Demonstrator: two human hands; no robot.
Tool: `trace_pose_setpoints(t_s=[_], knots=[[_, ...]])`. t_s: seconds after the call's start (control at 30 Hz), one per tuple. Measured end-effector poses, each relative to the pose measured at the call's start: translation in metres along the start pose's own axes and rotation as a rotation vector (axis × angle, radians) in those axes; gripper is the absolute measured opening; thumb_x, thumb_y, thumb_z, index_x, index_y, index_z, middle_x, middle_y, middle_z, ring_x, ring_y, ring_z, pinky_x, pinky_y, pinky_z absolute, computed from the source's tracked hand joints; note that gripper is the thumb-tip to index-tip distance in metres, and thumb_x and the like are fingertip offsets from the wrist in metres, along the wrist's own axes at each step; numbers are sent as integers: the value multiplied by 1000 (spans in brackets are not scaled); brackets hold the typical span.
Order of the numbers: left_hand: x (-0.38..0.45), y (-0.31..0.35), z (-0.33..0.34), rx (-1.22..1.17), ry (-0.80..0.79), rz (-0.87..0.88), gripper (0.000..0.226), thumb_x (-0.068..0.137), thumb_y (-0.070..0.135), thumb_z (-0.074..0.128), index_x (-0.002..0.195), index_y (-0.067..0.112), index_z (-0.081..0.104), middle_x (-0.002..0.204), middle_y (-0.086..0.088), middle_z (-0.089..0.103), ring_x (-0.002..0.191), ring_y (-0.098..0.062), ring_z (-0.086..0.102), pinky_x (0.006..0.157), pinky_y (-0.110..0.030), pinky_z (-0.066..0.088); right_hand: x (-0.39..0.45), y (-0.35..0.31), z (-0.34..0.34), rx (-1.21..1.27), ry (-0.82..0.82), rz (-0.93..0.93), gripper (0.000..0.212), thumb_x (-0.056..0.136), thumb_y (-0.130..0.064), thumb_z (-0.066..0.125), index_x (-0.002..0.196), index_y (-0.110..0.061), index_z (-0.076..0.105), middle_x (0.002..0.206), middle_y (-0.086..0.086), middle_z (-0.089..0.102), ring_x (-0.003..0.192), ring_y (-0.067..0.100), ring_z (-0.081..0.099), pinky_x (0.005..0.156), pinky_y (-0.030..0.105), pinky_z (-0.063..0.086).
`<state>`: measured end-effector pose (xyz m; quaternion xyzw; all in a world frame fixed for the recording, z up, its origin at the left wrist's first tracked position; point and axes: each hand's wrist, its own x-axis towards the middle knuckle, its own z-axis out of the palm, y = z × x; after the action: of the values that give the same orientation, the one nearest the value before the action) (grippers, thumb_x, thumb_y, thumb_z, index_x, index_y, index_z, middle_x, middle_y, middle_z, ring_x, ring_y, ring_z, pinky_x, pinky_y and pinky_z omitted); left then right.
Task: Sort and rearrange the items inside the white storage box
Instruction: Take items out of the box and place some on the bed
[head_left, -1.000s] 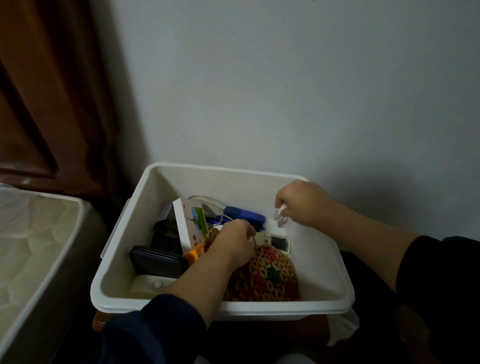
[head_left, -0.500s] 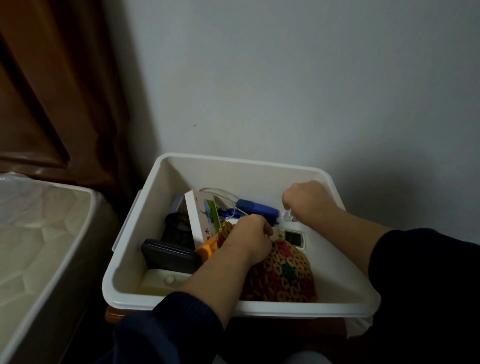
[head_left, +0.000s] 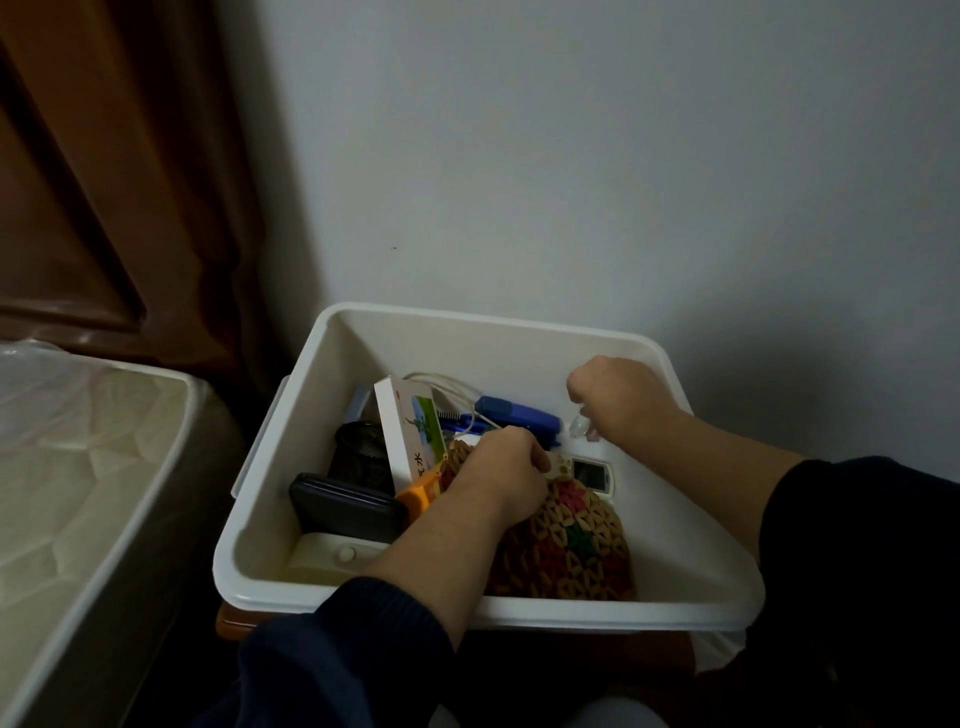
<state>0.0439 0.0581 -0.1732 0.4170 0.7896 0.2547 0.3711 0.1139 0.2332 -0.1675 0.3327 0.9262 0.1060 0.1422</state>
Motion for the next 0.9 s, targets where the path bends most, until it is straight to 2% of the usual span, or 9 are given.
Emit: trace_pose_setpoints(t_s=[0.13,0.23,0.37,0.47,0.6,0.67,0.77,0.83,0.9], knots=[[1,1,-1,2,9,10,32,102,5,56,129,17,69,139,-4,60,129,-21,55,112,-36,47,-13,-5,8,452,108,309,6,92,-8,72,93,-10,66,90,6,70,83,24,70,78,36,61],[0,1,-1,12,8,15,32,102,5,56,128,16,70,141,-5,59,130,-22,55,111,-35,48,-22,-10,18,786,-30,519,15,91,-11,73,101,-9,62,99,11,66,93,30,66,78,37,58],[-1,0,0,19,13,11,33,102,3,54,127,16,71,141,-6,59,132,-23,54,114,-38,47,-25,-19,20,1671,-111,798,33,86,21,57,112,0,57,115,17,58,110,34,64,93,40,61],[-1,-1,0,21,13,6,33,102,3,54,126,17,71,140,-6,59,132,-24,54,114,-39,47,-30,-22,24,1963,-163,844,40,84,29,49,111,1,55,125,16,53,116,33,61,93,35,55],[-1,-3,0,19,25,14,33,101,2,54,125,16,71,139,-5,59,130,-23,55,112,-37,48,-30,-25,32,2127,-158,902,51,88,25,43,133,2,52,111,14,52,129,33,56,112,39,47],[-1,-3,1,19,27,16,34,101,2,53,126,16,71,140,-6,59,130,-23,55,112,-37,48,-30,-27,32,2198,-133,900,46,88,24,40,122,-3,53,102,13,52,121,32,57,112,37,47],[-1,-4,1,18,25,21,34,100,2,54,126,17,71,139,-5,60,130,-23,55,112,-37,49,-27,-30,31,2284,-99,904,29,88,23,39,102,4,56,113,16,52,109,31,60,108,35,49],[1,-4,2,21,24,23,34,100,2,54,126,17,71,139,-5,60,130,-22,55,112,-38,49,-24,-30,31,2313,-79,909,33,88,21,39,114,8,56,125,19,48,129,35,54,115,37,44],[1,-4,3,16,19,19,33,101,3,55,126,18,70,140,-4,59,131,-22,54,113,-39,48,-21,-30,30,2328,-62,937,41,88,20,40,126,9,53,129,19,46,133,35,50,114,37,44]])
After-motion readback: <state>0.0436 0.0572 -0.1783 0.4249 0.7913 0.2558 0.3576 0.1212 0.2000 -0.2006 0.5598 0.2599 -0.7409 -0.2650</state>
